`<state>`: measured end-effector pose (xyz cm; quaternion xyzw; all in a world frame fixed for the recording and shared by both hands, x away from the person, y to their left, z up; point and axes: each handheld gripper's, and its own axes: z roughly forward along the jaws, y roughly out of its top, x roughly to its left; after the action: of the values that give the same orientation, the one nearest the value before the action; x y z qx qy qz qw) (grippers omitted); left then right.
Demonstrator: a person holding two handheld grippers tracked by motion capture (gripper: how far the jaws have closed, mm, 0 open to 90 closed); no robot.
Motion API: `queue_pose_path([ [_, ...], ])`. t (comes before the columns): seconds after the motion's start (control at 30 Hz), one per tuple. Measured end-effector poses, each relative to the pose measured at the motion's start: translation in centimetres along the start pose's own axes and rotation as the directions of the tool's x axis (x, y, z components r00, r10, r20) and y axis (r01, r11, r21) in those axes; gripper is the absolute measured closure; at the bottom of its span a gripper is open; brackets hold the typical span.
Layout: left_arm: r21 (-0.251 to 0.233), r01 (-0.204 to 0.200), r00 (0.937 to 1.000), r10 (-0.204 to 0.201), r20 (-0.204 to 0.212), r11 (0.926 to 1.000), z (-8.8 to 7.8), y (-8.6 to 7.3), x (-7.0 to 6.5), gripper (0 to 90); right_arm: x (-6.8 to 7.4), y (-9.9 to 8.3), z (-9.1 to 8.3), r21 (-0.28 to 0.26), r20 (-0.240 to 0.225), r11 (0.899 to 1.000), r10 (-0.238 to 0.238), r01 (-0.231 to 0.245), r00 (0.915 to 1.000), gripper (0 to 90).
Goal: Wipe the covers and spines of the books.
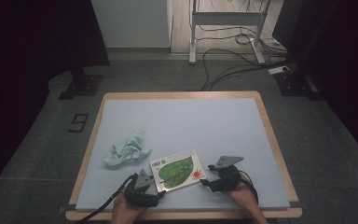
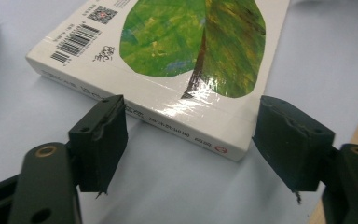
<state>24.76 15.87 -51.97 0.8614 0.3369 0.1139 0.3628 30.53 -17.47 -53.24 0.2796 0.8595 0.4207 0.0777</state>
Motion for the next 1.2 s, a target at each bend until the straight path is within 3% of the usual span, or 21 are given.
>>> queue_pose_path([
  [0.13,0.0,-0.006,0.9999,0.006,0.012,1.0,0.1,0.0,0.2,30.0,0.4,0.2,0.3,0.002,0.032,1.0,-0.029,0.029,0.9991,36.1],
  [0.57,0.002,0.016,0.9997,-0.016,0.016,0.9999,1.3,1.3,3.3,25.7,-1.6,1.8,2.0,-0.005,0.063,1.0,0.005,-0.005,0.998,37.0],
  [0.67,0.004,0.014,0.9997,-0.014,0.022,0.9999,1.3,1.3,3.5,25.1,-1.7,1.9,2.0,-0.005,0.063,1.0,0.009,-0.009,0.998,35.9],
  [0.77,0.01,0.02,0.9996,-0.02,0.017,0.9998,1.1,1.3,3.5,23.9,-1.6,1.9,2.0,0.005,0.074,1.0,0.004,-0.004,0.9972,28.7],
  [0.93,0.003,0.031,0.9995,-0.031,0.0,0.9995,0.0,1.6,4.1,19.5,-1.6,1.6,1.1,0.029,0.097,1.0,-0.015,0.012,0.9952,20.4],
  [1.2,-0.023,0.022,0.9996,-0.022,-0.019,0.9995,-2.4,2.0,5.4,13.8,-3.3,0.0,-1.7,0.056,0.163,0.997,0.047,-0.057,0.9856,12.1],
])
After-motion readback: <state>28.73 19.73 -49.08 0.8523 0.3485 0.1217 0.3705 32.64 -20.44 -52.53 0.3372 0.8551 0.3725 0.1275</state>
